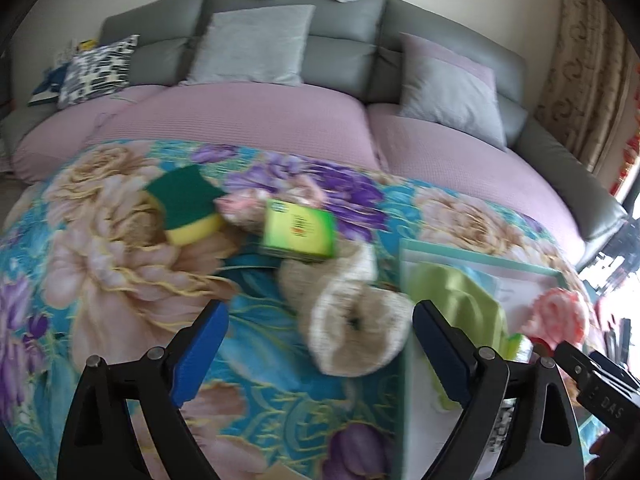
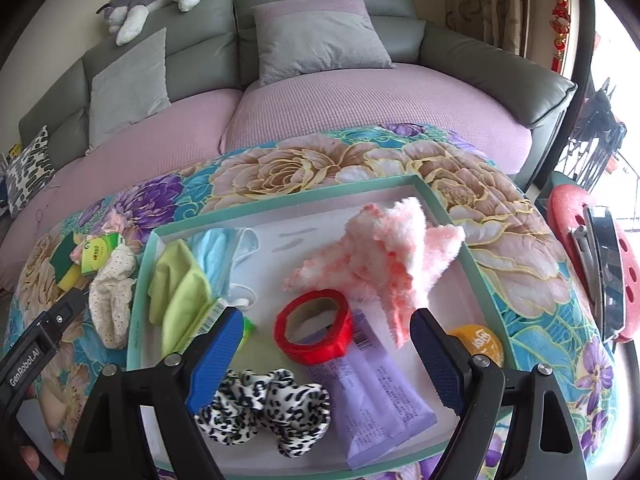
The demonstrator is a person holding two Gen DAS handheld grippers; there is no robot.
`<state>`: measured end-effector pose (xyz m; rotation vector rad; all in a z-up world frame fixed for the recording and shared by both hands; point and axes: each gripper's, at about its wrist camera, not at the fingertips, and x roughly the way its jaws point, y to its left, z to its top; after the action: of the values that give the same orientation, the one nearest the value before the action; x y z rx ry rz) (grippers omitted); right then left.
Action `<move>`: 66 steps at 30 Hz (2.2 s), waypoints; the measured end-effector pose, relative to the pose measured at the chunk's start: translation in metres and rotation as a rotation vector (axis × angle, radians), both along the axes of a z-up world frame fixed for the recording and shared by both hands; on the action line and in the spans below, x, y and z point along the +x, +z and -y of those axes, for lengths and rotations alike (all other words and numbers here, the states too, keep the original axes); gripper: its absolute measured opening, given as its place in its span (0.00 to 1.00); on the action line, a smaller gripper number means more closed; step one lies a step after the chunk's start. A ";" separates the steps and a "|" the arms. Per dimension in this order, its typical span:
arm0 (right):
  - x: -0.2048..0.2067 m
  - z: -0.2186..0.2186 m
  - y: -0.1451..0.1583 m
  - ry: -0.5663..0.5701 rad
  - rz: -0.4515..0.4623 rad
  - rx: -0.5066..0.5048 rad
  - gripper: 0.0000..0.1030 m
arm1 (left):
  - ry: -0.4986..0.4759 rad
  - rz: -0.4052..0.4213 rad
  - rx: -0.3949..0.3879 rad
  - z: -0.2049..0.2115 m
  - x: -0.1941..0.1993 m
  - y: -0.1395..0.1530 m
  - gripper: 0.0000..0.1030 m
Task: Organize soft objects
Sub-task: 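Withdraw both tools from the tray back toward the pile, then grasp the green-yellow sponge with the left tool while the right tool grasps the green tissue pack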
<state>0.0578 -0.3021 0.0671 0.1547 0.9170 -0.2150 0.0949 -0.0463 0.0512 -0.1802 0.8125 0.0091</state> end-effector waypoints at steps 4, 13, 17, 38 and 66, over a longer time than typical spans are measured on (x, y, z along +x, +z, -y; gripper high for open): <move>0.005 -0.023 0.000 0.052 -0.005 -0.014 0.85 | 0.082 0.006 0.017 -0.027 -0.005 0.003 0.91; 0.015 -0.088 0.006 0.218 0.046 0.016 0.85 | 0.227 0.004 0.030 -0.078 -0.012 0.006 0.92; 0.020 -0.110 0.006 0.265 0.051 0.011 0.85 | 0.247 -0.015 0.041 -0.088 -0.010 0.003 0.92; 0.062 -0.173 0.017 0.393 0.030 0.007 0.85 | 0.233 -0.132 -0.134 -0.144 0.040 0.000 0.92; 0.168 -0.211 -0.043 0.458 -0.131 0.159 0.83 | 0.223 -0.309 -0.183 -0.141 0.167 -0.054 0.92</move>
<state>0.2255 -0.0916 0.0243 0.0743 1.0748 0.2762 0.2618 0.0951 -0.0028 -0.4497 1.0982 0.1771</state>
